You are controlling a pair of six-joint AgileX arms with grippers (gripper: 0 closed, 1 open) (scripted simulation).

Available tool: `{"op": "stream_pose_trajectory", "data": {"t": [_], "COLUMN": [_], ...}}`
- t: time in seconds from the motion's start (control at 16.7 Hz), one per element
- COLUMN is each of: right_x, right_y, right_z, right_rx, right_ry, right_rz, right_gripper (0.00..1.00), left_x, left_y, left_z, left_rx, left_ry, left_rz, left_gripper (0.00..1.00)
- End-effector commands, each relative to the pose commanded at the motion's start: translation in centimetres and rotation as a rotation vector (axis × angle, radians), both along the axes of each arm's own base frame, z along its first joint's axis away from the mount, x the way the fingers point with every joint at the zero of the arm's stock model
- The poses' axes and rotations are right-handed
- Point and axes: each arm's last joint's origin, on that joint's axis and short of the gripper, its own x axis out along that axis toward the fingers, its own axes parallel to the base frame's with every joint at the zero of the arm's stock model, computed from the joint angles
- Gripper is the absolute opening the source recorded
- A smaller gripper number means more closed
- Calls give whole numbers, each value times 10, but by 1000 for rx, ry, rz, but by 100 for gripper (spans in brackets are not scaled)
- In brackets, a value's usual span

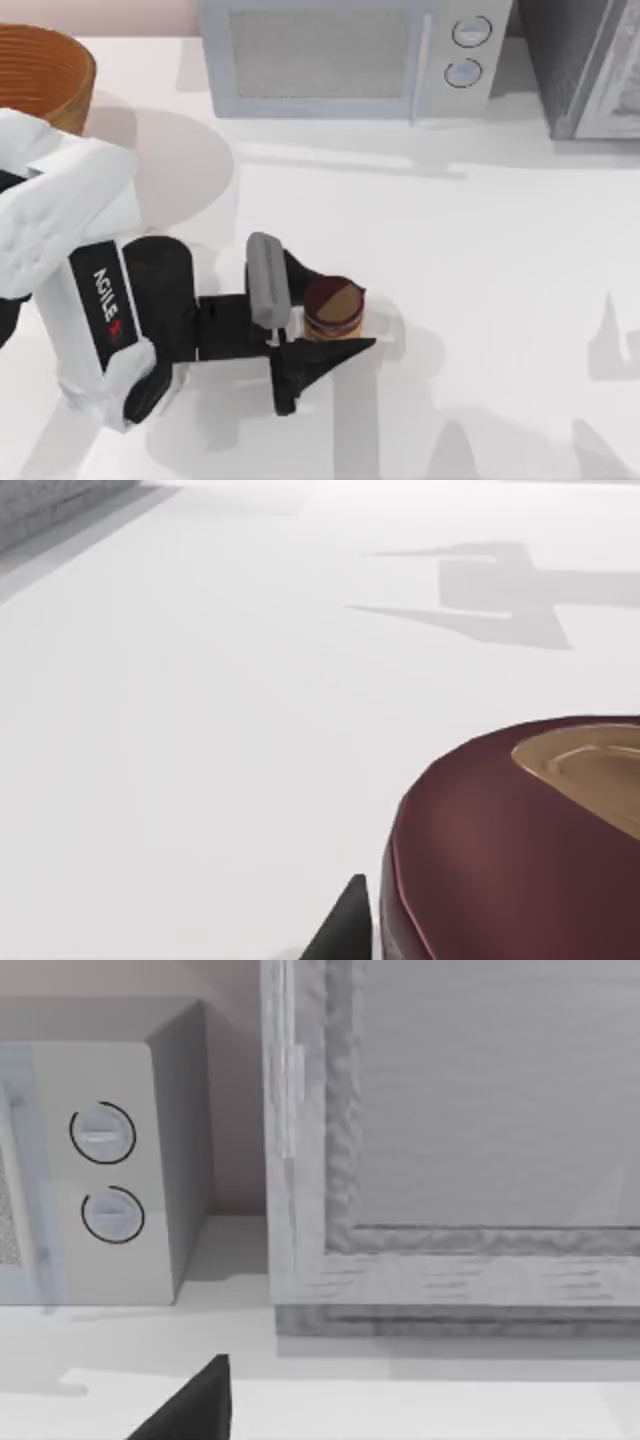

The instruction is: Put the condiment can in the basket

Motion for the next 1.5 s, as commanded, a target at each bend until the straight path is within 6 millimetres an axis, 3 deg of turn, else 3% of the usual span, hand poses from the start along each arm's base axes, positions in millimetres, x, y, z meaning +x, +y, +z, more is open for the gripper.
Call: {"op": "stream_pose_trajectory", "data": {"t": [0.66,0.96,1.2,1.32,1.5], "right_x": [0,0,0,0,0], "right_y": [0,0,0,0,0], "right_z": [0,0,0,0,0], "right_rx": [0,0,0,0,0], "right_ry": [0,0,0,0,0], "right_rz": [0,0,0,0,0], "right_gripper": [100,100,100,100,100], "left_x": [2,41,95,121,145], "left_y": [1,14,57,94,166], "left_z": [2,31,79,109,155], "left_rx": [-1,-11,-16,-15,-7], "left_ry": [-6,-58,-109,-130,-143], "left_rz": [-2,-5,52,109,227], "left_gripper": [0,0,0,0,0]}}
